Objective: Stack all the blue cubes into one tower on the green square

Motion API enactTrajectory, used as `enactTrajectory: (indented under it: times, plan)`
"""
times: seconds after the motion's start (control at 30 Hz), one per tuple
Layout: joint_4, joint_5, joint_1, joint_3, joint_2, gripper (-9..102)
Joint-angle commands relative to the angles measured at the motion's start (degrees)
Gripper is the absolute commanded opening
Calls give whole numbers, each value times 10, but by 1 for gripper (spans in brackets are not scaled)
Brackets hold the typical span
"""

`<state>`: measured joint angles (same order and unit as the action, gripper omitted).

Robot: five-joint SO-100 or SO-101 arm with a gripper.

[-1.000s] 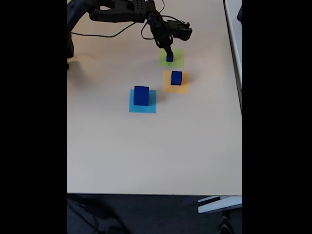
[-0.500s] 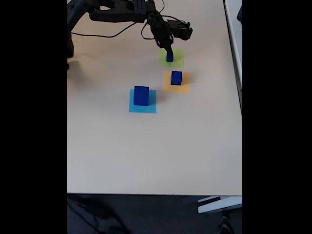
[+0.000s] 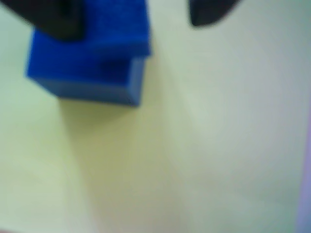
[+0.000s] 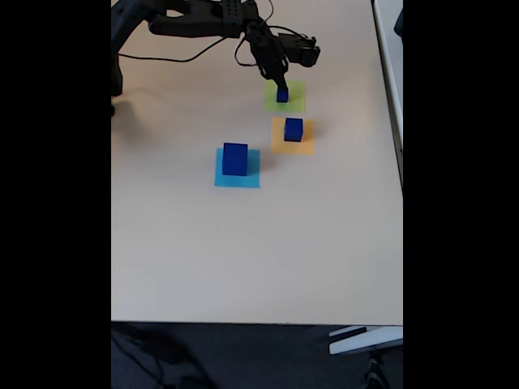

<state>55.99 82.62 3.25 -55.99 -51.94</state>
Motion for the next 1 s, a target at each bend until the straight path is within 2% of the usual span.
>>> enactTrajectory:
  times: [0.0,0.23,0.73,0.97]
  plan:
    - [-13,-7,-6,3,-15,8]
    - [-14,-4,-6,-1,-17,0]
    - [-14,-8,-3,-3,-45,0]
    - [-11,-53,-4,29,-71,0]
